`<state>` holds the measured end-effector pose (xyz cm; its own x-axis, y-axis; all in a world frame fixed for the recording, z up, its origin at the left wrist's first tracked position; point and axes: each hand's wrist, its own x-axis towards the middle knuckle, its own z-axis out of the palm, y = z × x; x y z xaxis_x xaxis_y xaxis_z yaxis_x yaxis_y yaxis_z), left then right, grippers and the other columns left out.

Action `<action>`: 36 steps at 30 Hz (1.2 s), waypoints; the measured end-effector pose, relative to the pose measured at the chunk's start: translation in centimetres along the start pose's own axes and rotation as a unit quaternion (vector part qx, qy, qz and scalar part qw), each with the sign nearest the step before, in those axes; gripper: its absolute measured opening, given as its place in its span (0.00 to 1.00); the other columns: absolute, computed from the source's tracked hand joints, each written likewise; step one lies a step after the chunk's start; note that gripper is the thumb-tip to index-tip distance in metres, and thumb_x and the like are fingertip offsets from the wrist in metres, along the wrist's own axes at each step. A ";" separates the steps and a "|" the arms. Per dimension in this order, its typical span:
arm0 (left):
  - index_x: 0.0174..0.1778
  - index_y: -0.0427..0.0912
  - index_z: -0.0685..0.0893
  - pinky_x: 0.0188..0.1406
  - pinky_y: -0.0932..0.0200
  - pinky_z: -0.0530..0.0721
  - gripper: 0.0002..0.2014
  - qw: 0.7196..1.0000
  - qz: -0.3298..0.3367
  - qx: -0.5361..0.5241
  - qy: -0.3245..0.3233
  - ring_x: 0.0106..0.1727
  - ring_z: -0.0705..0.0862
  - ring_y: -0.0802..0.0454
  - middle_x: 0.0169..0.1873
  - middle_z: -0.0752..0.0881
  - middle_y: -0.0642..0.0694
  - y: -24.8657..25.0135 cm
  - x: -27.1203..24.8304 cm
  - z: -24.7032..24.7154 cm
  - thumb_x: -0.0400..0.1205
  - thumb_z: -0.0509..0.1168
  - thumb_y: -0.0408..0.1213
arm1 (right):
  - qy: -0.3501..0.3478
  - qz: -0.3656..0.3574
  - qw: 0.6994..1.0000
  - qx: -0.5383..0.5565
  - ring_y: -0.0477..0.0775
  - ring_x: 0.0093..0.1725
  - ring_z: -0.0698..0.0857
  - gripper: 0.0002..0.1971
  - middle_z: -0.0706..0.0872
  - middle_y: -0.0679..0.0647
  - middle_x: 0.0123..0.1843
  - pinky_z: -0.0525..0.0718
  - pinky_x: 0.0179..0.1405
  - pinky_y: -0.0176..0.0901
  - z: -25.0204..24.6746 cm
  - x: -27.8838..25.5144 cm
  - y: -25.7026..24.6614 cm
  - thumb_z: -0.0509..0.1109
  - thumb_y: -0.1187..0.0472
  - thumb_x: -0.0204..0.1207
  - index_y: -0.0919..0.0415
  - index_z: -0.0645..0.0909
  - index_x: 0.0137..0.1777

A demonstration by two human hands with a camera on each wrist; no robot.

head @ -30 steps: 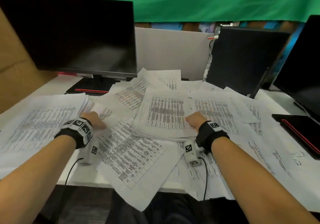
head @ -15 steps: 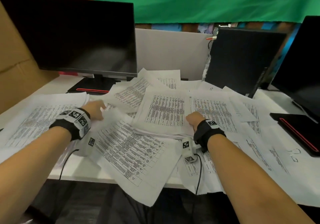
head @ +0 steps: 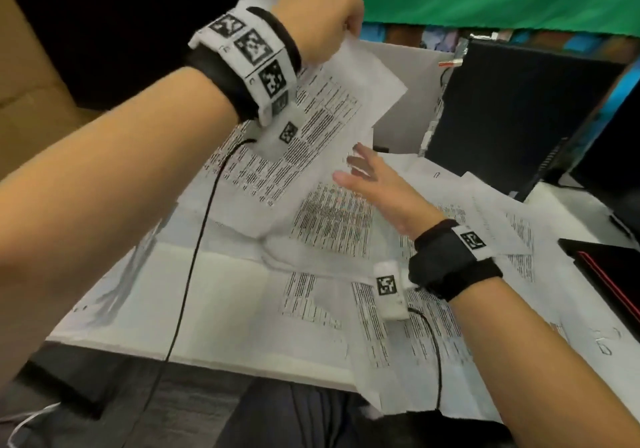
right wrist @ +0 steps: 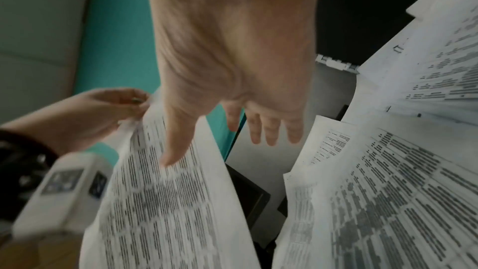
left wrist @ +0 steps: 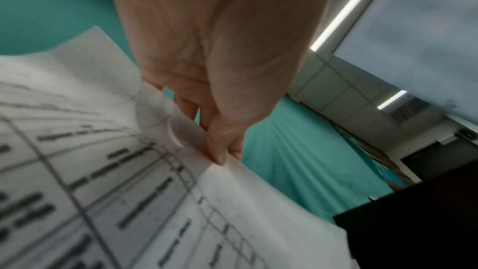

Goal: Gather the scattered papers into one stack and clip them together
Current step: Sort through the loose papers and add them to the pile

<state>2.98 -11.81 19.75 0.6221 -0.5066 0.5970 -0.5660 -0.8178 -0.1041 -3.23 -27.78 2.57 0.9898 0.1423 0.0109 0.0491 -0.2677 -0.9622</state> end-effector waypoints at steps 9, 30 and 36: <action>0.61 0.36 0.81 0.57 0.66 0.74 0.18 0.957 -0.128 -0.251 0.072 0.55 0.82 0.49 0.57 0.85 0.41 -5.1 3.1 8.6 0.75 0.61 0.26 | 0.107 0.128 0.983 0.073 0.52 0.66 0.83 0.17 0.85 0.49 0.63 0.75 0.69 0.44 -0.9 4.1 5.4 0.73 0.60 0.80 0.59 0.81 0.68; 0.75 0.51 0.70 0.75 0.47 0.66 0.31 0.874 -0.197 -0.082 -0.437 0.72 0.74 0.42 0.71 0.77 0.44 -9.7 -13.5 23.8 0.77 0.69 0.54 | 0.113 0.295 0.929 -0.194 0.64 0.73 0.76 0.39 0.72 0.66 0.77 0.77 0.59 0.44 -1.2 3.1 8.0 0.75 0.56 0.78 0.73 0.60 0.81; 0.78 0.58 0.61 0.72 0.38 0.72 0.53 0.829 -0.235 -0.112 -0.494 0.74 0.71 0.39 0.76 0.69 0.45 -9.5 -13.9 23.1 0.57 0.75 0.64 | 0.146 0.222 0.898 -0.350 0.71 0.83 0.58 0.64 0.51 0.67 0.86 0.65 0.79 0.63 0.0 2.9 8.1 0.84 0.60 0.67 0.50 0.35 0.87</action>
<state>12.19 -3.31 -5.92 0.8793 -0.2133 -0.4259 -0.1524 -0.9731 0.1727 0.03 -29.51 -5.21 0.9204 -0.3559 -0.1620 -0.3885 -0.7848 -0.4829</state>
